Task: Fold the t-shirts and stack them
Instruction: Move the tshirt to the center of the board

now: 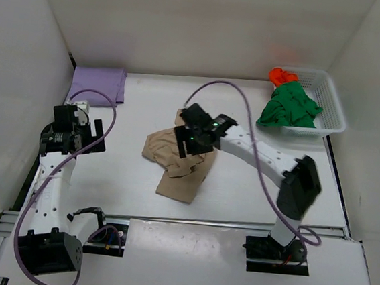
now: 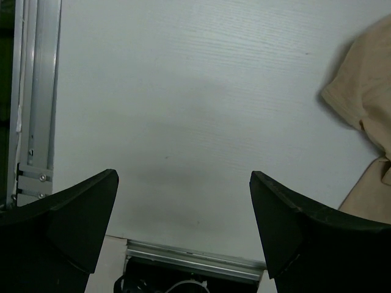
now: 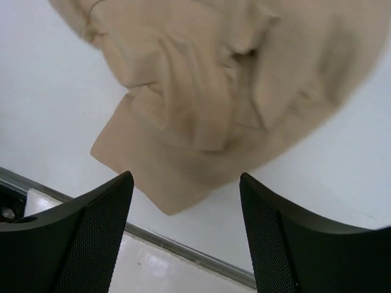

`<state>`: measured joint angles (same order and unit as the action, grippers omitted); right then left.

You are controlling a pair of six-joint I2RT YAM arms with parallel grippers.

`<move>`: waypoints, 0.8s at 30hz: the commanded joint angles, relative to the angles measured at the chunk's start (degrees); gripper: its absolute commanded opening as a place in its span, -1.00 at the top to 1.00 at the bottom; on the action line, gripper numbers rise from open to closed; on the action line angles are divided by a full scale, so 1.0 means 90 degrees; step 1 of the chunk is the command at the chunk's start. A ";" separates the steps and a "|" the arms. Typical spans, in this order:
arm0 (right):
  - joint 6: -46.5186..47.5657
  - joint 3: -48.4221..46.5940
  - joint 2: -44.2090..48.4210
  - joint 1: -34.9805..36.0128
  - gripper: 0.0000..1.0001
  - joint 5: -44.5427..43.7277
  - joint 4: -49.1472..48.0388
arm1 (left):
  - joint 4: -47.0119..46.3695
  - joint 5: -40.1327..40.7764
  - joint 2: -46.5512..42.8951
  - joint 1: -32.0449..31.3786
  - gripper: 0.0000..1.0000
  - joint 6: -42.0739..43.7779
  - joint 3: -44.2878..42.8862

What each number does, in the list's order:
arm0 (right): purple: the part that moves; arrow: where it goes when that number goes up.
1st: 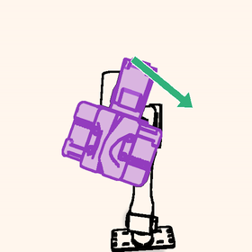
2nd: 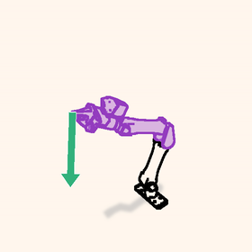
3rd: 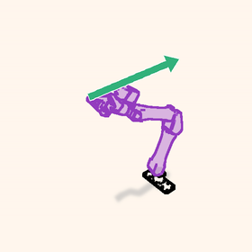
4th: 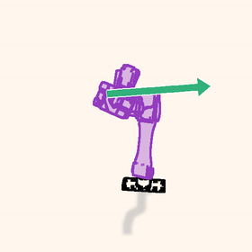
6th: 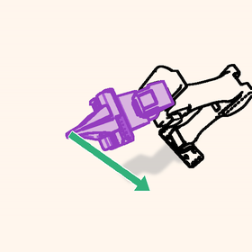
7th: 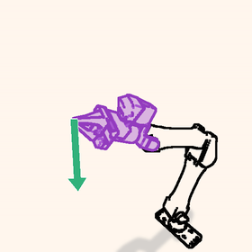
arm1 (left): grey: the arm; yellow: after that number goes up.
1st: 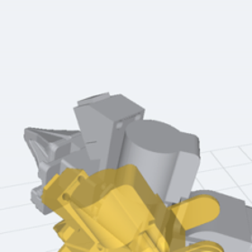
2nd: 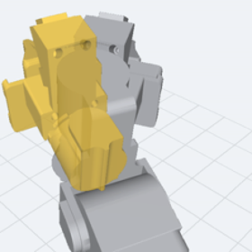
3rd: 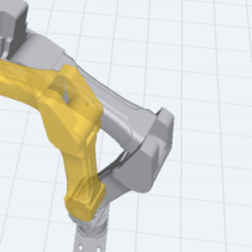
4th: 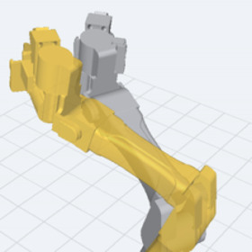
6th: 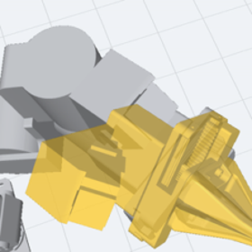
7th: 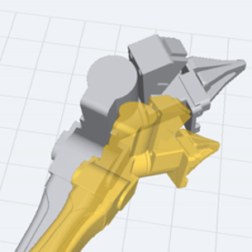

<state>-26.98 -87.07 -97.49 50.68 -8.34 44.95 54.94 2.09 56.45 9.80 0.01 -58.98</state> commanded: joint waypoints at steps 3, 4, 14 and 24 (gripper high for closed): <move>0.0957 -0.2158 -0.2309 0.0561 -0.46 0.0155 0.0432 | 0.0156 -0.0232 -0.0090 0.0424 -1.00 -0.0001 0.0255; 0.1015 -0.2471 -0.2583 0.0657 -0.46 0.0155 0.0580 | 0.0156 -0.0232 -0.0090 0.0482 -1.00 -0.0001 0.0313; 0.0714 -0.2728 -0.3855 0.0845 0.47 -0.0372 0.0405 | 0.0272 -0.0232 0.0271 0.0717 -1.00 -0.0001 0.0176; 0.0353 -0.3606 -0.2050 0.0894 1.00 0.1518 -0.0023 | 0.0488 -0.0740 0.0408 0.0717 -1.00 -0.0001 -0.0029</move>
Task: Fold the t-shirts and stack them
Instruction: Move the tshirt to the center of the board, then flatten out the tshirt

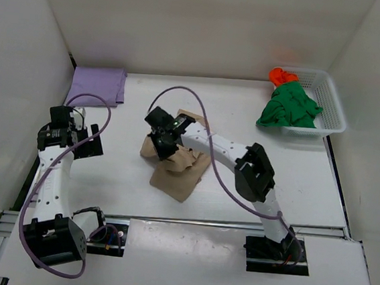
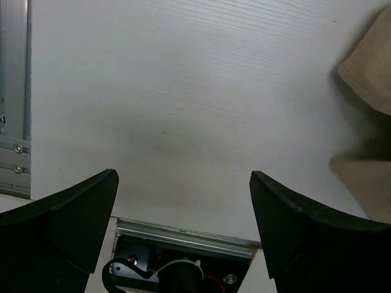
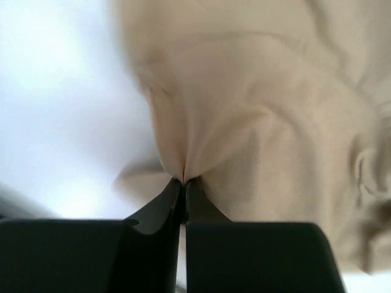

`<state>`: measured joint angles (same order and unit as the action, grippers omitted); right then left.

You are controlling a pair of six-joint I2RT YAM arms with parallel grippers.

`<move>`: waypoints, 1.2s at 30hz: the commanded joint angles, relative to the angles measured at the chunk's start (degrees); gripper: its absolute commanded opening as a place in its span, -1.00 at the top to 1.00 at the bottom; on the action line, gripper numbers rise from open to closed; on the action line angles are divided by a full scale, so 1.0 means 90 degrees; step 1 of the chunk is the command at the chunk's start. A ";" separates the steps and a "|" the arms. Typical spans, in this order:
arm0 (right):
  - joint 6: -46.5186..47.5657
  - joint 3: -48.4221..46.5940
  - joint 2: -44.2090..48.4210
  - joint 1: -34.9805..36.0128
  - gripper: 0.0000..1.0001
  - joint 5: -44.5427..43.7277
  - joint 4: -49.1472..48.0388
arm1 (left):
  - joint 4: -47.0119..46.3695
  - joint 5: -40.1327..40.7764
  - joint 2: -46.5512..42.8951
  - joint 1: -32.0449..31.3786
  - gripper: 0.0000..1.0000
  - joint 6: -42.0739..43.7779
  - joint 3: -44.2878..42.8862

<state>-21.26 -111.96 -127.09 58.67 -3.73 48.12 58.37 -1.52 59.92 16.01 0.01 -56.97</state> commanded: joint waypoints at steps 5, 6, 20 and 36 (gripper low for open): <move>-0.1982 -0.0004 0.2508 -0.0854 1.00 0.1353 -0.1283 | 0.0350 -0.0612 0.0499 -0.0372 -1.00 -0.0001 -0.0866; -0.2158 0.0705 0.2664 -0.1010 1.00 0.1255 -0.1342 | 0.0418 -0.0670 0.0781 -0.0469 -1.00 -0.0001 -0.1003; -0.1408 0.3699 0.2187 -0.2993 0.18 0.2562 -0.1587 | 0.0234 -0.1062 0.3544 -0.3710 -1.00 -0.0001 -0.2448; 0.0261 0.3934 0.2411 -0.2673 -0.28 0.1665 -0.0874 | 0.0955 -0.2241 0.7015 -0.4718 -0.97 -0.0001 -0.5887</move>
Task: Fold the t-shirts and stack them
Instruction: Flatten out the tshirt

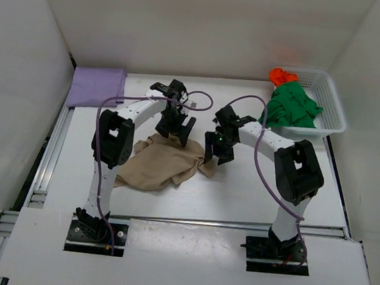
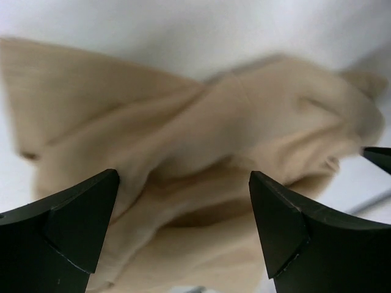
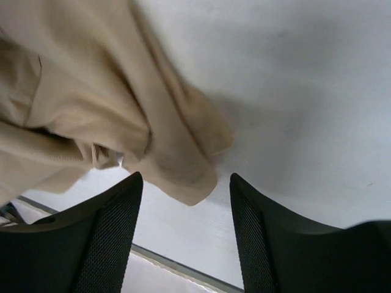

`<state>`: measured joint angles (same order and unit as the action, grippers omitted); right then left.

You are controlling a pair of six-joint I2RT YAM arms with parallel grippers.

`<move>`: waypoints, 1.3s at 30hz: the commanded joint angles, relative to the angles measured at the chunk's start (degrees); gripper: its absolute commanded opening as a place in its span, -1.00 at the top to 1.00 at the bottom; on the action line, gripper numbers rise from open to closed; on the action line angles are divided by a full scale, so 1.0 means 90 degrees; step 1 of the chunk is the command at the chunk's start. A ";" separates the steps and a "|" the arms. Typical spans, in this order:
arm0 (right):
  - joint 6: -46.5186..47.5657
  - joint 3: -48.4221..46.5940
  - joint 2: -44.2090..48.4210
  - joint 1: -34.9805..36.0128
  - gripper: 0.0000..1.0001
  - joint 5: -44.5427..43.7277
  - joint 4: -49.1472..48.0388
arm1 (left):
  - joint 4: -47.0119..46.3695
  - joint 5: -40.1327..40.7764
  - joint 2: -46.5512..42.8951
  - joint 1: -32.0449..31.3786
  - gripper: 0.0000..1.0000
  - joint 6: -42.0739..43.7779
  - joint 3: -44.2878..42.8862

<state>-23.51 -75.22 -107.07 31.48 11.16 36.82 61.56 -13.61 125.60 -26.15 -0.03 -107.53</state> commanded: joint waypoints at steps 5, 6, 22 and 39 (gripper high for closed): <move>0.0474 0.0106 0.0032 0.1043 -0.35 -0.0867 0.0305 | 0.0651 -0.1720 -0.0732 -0.0092 -0.94 0.0004 0.0296; 0.0377 0.0106 -0.0027 0.1120 -0.35 -0.1023 0.0178 | 0.0650 -0.1798 -0.0917 -0.0092 -0.94 0.0004 0.0374; -0.0455 0.1472 0.1270 0.1004 1.00 -0.1622 -0.0565 | -0.0394 -0.0434 -0.2461 -0.1077 -0.99 0.0004 0.1566; -0.1646 0.2850 0.3839 0.0515 1.00 -0.0761 -0.0565 | -0.1439 0.0778 -0.2091 -0.2250 -0.38 0.0004 0.3158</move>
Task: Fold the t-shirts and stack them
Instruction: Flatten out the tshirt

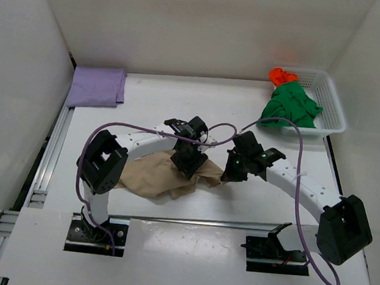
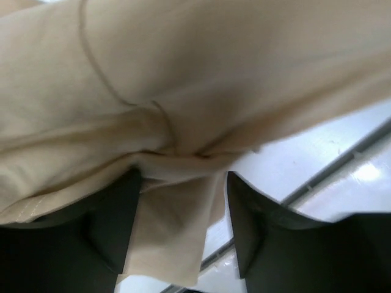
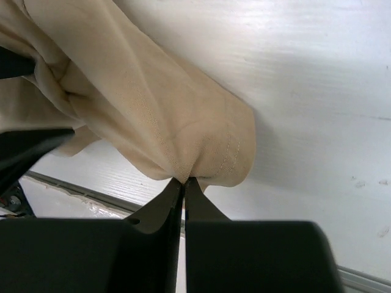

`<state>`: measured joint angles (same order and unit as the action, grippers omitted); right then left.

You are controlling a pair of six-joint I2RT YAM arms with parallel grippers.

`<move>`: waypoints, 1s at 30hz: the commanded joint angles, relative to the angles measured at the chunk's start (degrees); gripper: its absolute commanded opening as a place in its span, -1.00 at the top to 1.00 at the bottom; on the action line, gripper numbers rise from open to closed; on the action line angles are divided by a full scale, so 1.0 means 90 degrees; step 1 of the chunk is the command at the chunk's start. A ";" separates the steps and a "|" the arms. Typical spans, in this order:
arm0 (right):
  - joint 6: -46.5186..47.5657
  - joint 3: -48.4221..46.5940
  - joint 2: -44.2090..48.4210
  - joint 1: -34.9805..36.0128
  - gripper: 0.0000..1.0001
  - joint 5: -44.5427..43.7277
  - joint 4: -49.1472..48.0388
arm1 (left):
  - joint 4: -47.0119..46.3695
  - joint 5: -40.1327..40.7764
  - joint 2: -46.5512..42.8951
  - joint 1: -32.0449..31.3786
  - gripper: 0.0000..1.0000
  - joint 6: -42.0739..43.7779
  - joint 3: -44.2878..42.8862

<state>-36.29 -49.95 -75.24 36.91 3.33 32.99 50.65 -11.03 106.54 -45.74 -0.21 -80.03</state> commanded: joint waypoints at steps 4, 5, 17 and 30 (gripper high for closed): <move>-0.0225 0.0189 0.0586 -0.0457 1.00 0.0167 -0.0199 | -0.0521 0.0951 -0.0089 -0.0075 0.77 0.0023 0.0279; -0.0225 0.0266 0.0587 -0.0545 1.00 0.0167 -0.0199 | -0.0521 0.1019 -0.0090 -0.0007 0.78 0.0023 0.0279; 0.0059 -0.2850 -0.0321 -0.3015 1.00 0.1934 -0.0112 | -0.0648 0.1879 -0.2402 0.2763 0.78 0.0023 -0.1135; -0.0147 -0.1494 0.2125 -0.4052 1.00 0.2298 0.0962 | 0.0308 0.1812 -0.5622 0.3715 0.78 0.0023 0.0871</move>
<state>-37.39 -70.24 -62.24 1.19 23.73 35.24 45.63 5.45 58.43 -13.23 -0.23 -80.62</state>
